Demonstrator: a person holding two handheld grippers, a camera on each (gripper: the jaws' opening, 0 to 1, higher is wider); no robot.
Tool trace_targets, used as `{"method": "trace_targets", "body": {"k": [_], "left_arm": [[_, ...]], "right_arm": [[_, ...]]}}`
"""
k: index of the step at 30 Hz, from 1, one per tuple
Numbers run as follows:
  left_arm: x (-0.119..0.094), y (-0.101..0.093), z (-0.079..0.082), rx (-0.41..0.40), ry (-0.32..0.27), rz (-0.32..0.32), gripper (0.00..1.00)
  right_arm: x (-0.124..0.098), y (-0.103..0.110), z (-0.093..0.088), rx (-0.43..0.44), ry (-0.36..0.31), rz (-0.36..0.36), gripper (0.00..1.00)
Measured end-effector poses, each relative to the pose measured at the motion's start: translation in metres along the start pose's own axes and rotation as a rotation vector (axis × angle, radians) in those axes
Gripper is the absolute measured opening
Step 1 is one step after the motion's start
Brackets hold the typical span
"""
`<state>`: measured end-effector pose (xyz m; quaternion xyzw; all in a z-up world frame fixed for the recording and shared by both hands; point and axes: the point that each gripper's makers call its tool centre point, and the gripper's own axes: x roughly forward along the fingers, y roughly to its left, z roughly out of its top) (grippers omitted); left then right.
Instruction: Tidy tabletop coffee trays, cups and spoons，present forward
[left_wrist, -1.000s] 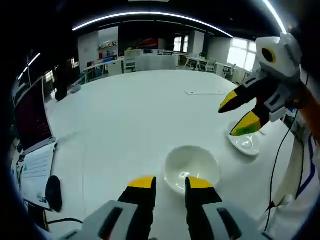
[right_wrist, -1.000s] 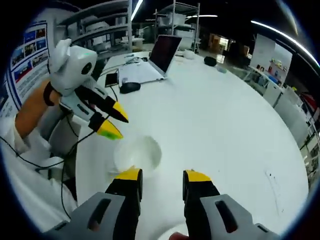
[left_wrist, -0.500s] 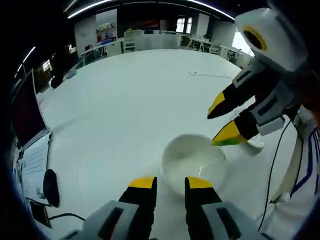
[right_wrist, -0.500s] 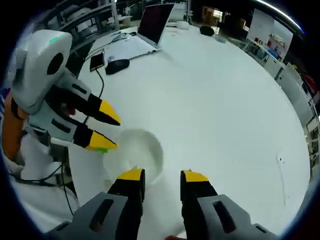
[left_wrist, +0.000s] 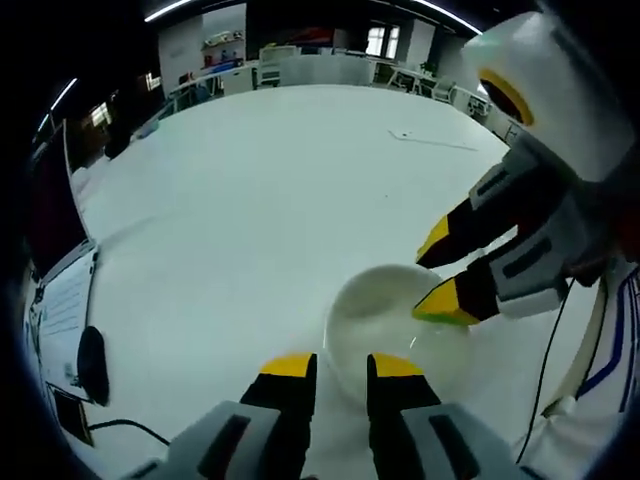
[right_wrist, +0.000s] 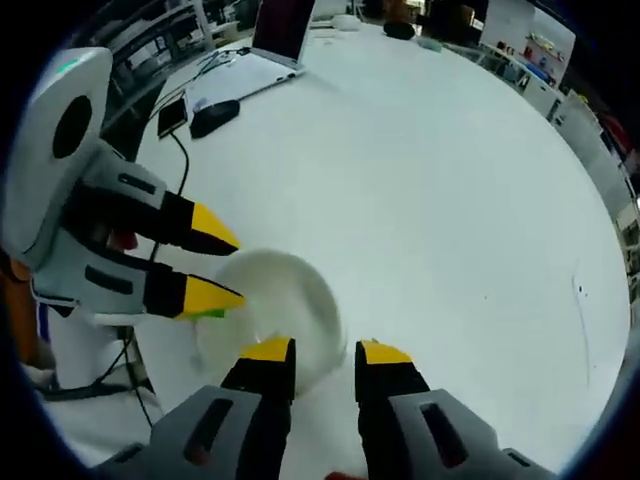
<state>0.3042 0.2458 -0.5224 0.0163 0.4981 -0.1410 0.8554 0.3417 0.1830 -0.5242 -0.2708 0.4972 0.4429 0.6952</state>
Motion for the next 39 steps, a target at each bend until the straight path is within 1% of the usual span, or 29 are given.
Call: {"method": "trace_targets", "body": {"k": [3,5,6,8,9,10,12,14,15,16,20,22,23,24,28,32,34,35,39], "left_arm": [[0.002,0.0,0.0,-0.005,0.005,0.002,0.21],[0.004,0.001,-0.001,-0.011,0.012,0.008,0.21],[0.004,0.0,-0.001,-0.015,0.015,0.009,0.21],[0.005,0.002,-0.001,-0.036,0.02,0.01,0.2],[0.006,0.003,-0.001,-0.049,0.022,0.006,0.2],[0.006,0.003,-0.002,-0.069,0.025,0.004,0.2],[0.007,0.002,-0.001,-0.068,0.029,0.009,0.2],[0.007,0.002,-0.001,-0.078,0.035,0.015,0.19],[0.007,0.003,-0.001,-0.09,0.038,0.019,0.18],[0.007,0.004,0.0,-0.121,0.045,0.025,0.17],[0.007,0.007,0.0,-0.242,0.081,0.045,0.13],[0.008,0.008,0.001,-0.236,0.084,0.045,0.12],[0.008,0.008,0.0,-0.26,0.092,0.053,0.12],[0.008,0.008,0.001,-0.28,0.103,0.064,0.11],[0.009,0.007,0.002,-0.3,0.115,0.082,0.09],[0.008,0.005,0.001,-0.287,0.141,0.112,0.09],[0.007,0.004,-0.001,-0.284,0.155,0.111,0.09],[0.007,0.003,-0.001,-0.286,0.16,0.107,0.09],[0.007,-0.001,-0.002,-0.308,0.18,0.09,0.08]], "right_arm": [[0.002,-0.004,0.001,0.021,0.018,-0.004,0.21],[0.002,-0.003,-0.004,0.053,0.041,-0.007,0.17],[0.002,-0.004,-0.002,0.053,0.032,-0.012,0.16],[0.002,-0.005,-0.003,0.063,0.037,-0.018,0.14],[0.003,-0.006,-0.005,0.081,0.049,-0.021,0.12],[0.004,-0.006,-0.006,0.086,0.053,-0.018,0.12],[0.005,-0.006,-0.007,0.125,0.056,-0.022,0.12],[0.008,-0.009,-0.004,0.13,0.064,-0.03,0.11],[0.006,-0.009,-0.006,0.151,0.077,-0.04,0.11],[0.006,-0.009,-0.007,0.168,0.09,-0.047,0.11],[0.005,-0.009,-0.008,0.21,0.082,-0.056,0.09],[0.004,-0.008,-0.01,0.266,0.084,-0.05,0.08],[0.004,-0.009,-0.011,0.29,0.091,-0.056,0.08],[0.004,-0.008,-0.011,0.288,0.094,-0.06,0.08],[0.002,-0.008,-0.015,0.317,0.148,-0.081,0.07],[0.001,-0.007,-0.016,0.321,0.155,-0.086,0.07],[0.001,-0.008,-0.019,0.337,0.169,-0.078,0.06],[0.001,-0.009,-0.019,0.344,0.188,-0.071,0.06],[-0.003,-0.01,-0.02,0.343,0.187,-0.074,0.06]]}}
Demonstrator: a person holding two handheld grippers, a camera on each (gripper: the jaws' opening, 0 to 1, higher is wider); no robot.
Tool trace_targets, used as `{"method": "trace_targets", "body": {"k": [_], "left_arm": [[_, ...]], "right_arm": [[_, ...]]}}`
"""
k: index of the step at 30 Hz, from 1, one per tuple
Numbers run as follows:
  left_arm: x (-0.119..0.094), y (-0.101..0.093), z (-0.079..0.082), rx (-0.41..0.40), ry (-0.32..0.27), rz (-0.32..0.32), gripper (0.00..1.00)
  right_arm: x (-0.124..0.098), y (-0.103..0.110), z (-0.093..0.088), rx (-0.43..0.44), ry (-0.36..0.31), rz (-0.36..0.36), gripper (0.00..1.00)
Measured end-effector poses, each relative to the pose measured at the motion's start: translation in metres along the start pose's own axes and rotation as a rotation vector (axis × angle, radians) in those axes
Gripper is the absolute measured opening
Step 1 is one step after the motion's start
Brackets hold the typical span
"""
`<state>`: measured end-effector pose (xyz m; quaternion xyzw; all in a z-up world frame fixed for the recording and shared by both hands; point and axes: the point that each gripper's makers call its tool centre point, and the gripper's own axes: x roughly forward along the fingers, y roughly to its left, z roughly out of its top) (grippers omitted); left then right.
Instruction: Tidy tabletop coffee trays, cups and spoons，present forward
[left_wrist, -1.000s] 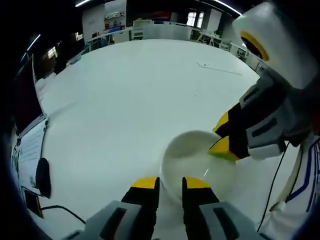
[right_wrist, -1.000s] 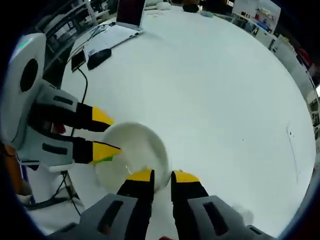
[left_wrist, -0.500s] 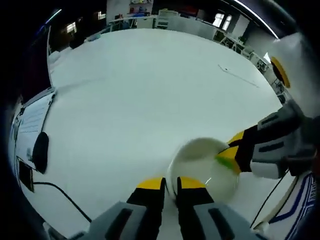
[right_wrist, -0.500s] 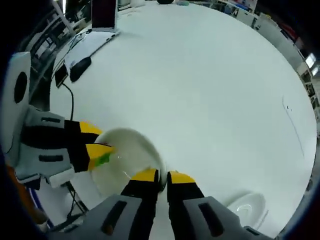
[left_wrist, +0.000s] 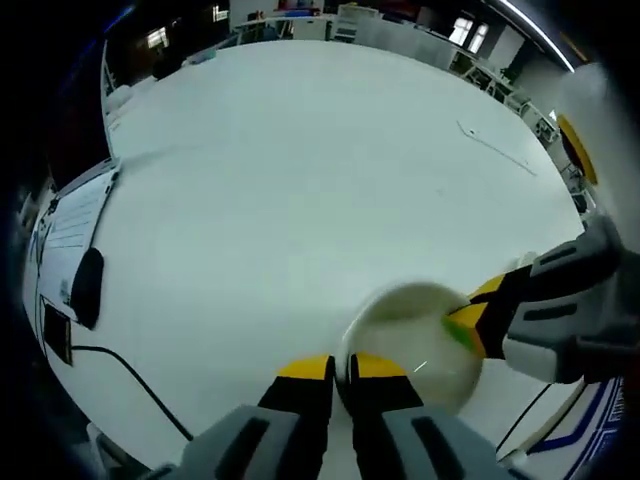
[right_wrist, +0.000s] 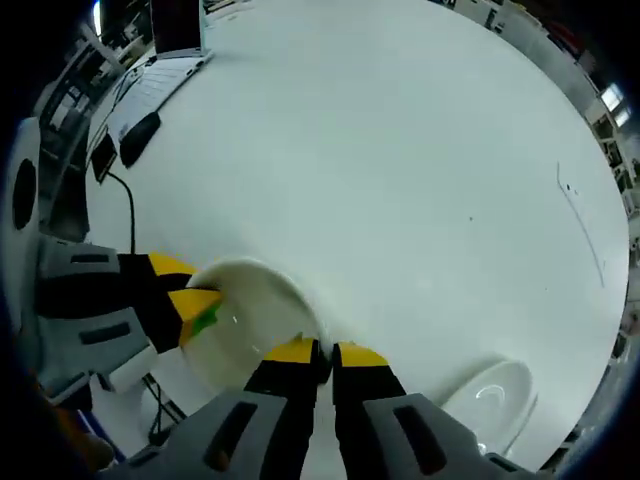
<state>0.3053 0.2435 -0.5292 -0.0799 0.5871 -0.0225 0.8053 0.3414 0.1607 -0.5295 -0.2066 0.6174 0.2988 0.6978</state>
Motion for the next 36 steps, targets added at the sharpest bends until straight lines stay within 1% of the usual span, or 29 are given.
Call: {"method": "trace_targets", "body": {"k": [6,9,14,17,21,23,27,31,33,36], "left_arm": [[-0.003,-0.007,0.002,0.002,0.009,-0.015,0.08],[-0.008,-0.012,0.006,0.009,0.003,-0.019,0.08],[-0.015,-0.024,0.013,0.03,-0.006,-0.029,0.08],[-0.017,-0.035,0.016,0.05,-0.01,-0.033,0.08],[-0.017,-0.053,0.02,0.078,-0.009,-0.043,0.08],[-0.017,-0.063,0.024,0.103,-0.022,-0.054,0.08],[-0.015,-0.086,0.027,0.132,-0.018,-0.077,0.08],[-0.012,-0.112,0.029,0.176,-0.007,-0.09,0.08],[-0.01,-0.122,0.032,0.191,-0.008,-0.092,0.08],[-0.007,-0.136,0.033,0.208,-0.001,-0.108,0.08]], "right_arm": [[-0.007,-0.005,-0.004,-0.004,0.009,-0.016,0.06],[-0.012,-0.011,0.001,0.003,0.005,-0.011,0.06],[-0.025,-0.018,-0.007,0.014,-0.007,-0.011,0.06],[-0.031,-0.027,-0.014,0.03,-0.008,-0.013,0.06],[-0.037,-0.04,-0.024,0.053,-0.005,-0.014,0.06],[-0.04,-0.048,-0.032,0.066,0.001,-0.014,0.06],[-0.049,-0.068,-0.045,0.103,-0.01,-0.011,0.06],[-0.053,-0.084,-0.058,0.122,-0.003,-0.018,0.06],[-0.056,-0.095,-0.064,0.133,-0.013,-0.031,0.06],[-0.057,-0.108,-0.076,0.162,-0.002,-0.032,0.06]]}}
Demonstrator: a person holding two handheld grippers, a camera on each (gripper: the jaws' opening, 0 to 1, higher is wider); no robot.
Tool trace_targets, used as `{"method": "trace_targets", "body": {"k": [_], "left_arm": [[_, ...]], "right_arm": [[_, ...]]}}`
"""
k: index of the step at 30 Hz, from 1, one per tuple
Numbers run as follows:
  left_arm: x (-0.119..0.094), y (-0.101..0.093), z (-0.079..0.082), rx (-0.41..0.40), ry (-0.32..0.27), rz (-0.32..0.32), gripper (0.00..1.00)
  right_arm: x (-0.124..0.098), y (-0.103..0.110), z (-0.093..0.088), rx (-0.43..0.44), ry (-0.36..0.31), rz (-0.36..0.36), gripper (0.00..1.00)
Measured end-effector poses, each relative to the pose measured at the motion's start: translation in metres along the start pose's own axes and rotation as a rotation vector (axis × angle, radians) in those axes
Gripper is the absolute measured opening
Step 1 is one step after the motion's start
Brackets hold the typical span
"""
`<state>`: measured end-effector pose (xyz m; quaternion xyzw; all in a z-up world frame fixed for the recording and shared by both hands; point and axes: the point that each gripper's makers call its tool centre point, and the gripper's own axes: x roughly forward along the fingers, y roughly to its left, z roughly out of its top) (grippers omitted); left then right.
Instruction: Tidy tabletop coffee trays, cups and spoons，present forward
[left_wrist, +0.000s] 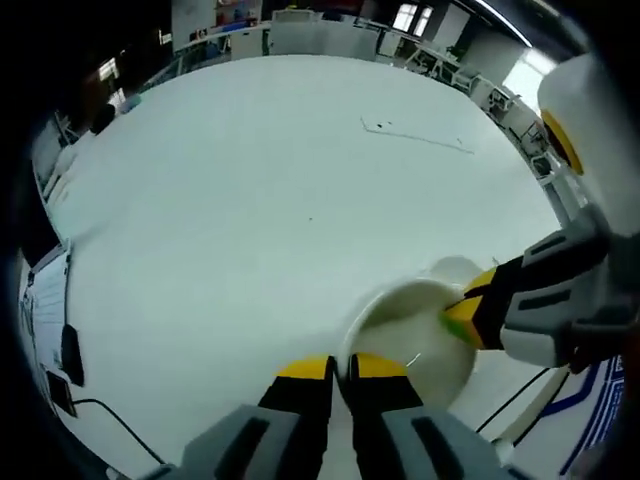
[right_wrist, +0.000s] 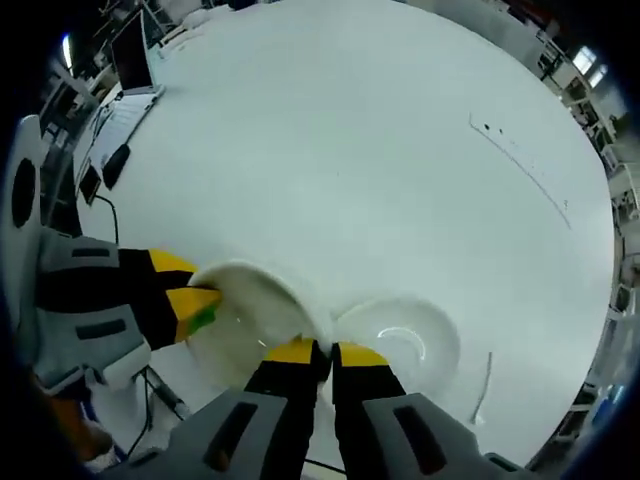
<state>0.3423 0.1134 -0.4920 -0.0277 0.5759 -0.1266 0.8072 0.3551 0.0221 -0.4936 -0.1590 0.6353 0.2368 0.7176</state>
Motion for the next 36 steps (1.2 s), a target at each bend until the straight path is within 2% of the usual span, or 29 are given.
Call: {"method": "trace_targets", "body": {"k": [14,17,27,31,36], "left_arm": [[0.025,-0.063,0.011,0.112,0.055,-0.053,0.08],[0.03,-0.07,0.016,0.127,0.061,-0.058,0.08],[0.039,-0.088,0.006,0.16,0.105,-0.079,0.08],[0.04,-0.092,0.008,0.174,0.11,-0.08,0.09],[0.045,-0.095,0.009,0.188,0.115,-0.074,0.08]], "right_arm": [[-0.002,-0.051,-0.037,0.092,0.031,-0.003,0.06],[0.0,-0.062,-0.037,0.11,0.033,-0.003,0.06],[0.007,-0.073,-0.058,0.141,0.061,0.015,0.06],[0.007,-0.083,-0.053,0.159,0.058,0.038,0.06],[0.01,-0.085,-0.06,0.167,0.059,0.044,0.06]]}}
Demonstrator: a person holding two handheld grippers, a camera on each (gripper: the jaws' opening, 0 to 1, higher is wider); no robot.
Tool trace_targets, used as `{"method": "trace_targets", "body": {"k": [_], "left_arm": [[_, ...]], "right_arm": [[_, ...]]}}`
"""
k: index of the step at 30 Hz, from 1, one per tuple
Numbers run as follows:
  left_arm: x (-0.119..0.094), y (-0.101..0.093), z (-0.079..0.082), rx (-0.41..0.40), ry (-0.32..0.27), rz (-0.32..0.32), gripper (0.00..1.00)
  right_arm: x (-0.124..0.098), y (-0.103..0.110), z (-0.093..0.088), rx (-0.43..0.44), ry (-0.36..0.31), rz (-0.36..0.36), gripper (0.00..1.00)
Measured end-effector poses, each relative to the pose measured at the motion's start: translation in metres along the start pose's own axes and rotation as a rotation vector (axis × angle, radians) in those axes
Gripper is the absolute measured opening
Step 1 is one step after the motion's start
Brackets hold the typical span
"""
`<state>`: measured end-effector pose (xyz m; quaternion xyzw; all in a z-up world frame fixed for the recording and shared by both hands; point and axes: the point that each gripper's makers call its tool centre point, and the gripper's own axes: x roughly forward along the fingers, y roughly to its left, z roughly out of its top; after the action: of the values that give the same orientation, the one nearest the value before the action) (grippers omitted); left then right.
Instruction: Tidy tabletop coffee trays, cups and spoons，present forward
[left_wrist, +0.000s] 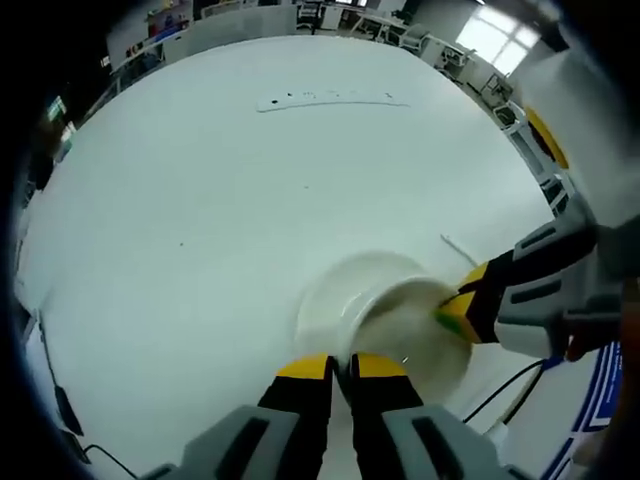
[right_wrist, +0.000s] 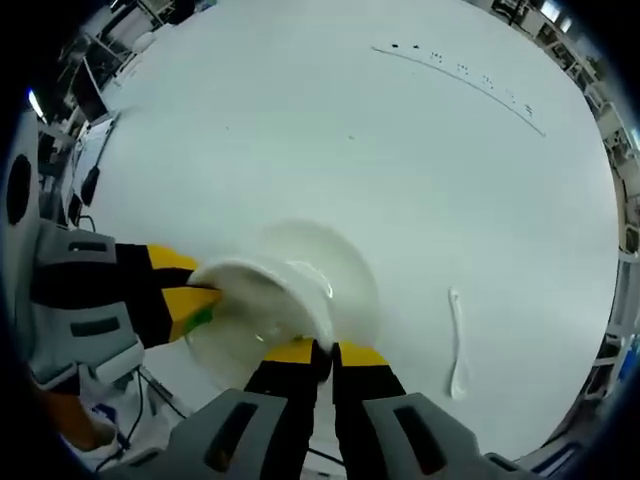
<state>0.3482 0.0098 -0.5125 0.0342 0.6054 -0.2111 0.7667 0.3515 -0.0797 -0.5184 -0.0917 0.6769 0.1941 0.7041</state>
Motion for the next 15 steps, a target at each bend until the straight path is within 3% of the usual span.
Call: {"method": "trace_targets", "body": {"k": [7,15], "left_arm": [[0.004,-0.003,0.005,0.004,-0.006,-0.002,0.09],[0.008,-0.001,0.009,0.006,-0.008,0.005,0.09]], "right_arm": [[0.004,-0.006,-0.002,0.009,-0.013,0.022,0.06],[0.009,-0.016,0.019,0.011,-0.024,0.039,0.06]]}}
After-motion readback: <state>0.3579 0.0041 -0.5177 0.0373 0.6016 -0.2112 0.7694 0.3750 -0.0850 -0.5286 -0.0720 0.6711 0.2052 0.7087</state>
